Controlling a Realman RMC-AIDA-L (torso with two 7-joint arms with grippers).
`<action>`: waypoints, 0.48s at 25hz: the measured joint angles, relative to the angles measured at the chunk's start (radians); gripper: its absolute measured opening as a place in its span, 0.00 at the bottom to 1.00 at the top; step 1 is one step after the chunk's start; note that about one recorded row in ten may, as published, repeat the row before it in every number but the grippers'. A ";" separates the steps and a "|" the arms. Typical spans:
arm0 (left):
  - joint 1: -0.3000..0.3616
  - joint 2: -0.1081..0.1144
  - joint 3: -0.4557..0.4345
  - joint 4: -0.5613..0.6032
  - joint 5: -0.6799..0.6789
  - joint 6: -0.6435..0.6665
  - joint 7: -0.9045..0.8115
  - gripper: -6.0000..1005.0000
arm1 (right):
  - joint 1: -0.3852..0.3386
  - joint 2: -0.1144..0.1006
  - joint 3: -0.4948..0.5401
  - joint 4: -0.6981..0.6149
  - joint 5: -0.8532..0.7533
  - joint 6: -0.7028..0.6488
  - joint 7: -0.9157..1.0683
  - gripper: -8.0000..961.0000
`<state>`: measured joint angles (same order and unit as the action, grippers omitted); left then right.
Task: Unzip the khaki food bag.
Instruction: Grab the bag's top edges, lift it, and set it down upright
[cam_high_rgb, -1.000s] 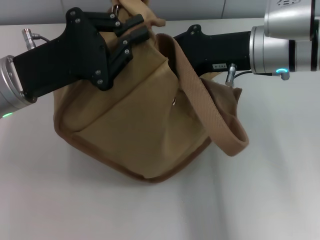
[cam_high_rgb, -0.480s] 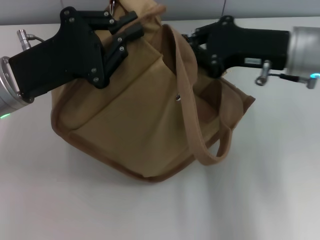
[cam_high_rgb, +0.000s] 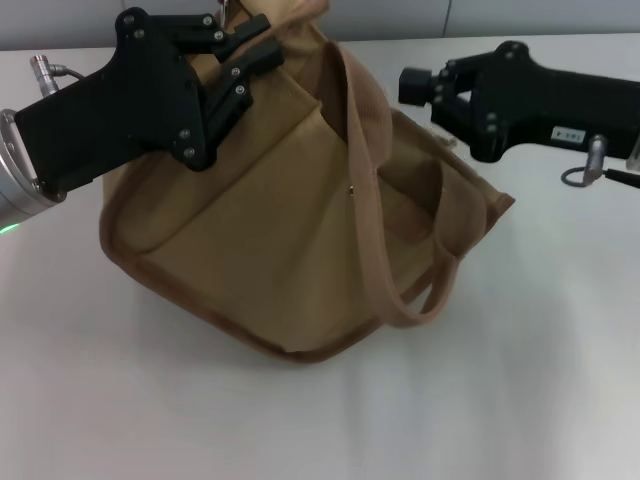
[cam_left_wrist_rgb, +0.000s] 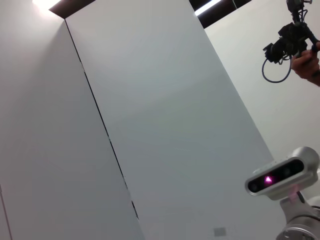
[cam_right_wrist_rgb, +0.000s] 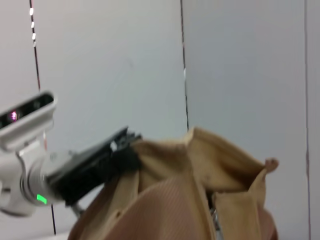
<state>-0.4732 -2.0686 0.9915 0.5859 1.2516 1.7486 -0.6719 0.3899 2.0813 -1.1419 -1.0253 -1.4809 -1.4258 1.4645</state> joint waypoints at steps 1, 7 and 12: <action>-0.001 0.000 0.001 0.000 0.000 0.001 0.000 0.13 | 0.005 -0.001 0.002 0.006 0.010 -0.001 0.000 0.02; -0.002 0.002 0.006 0.002 0.001 0.004 0.000 0.13 | 0.067 -0.003 0.002 0.005 -0.058 0.012 0.008 0.11; -0.002 0.003 0.007 0.003 0.006 0.004 0.000 0.13 | 0.101 -0.004 -0.002 -0.014 -0.087 0.047 0.023 0.28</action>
<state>-0.4749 -2.0654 0.9990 0.5890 1.2572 1.7529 -0.6719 0.4908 2.0773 -1.1436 -1.0391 -1.5677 -1.3790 1.4874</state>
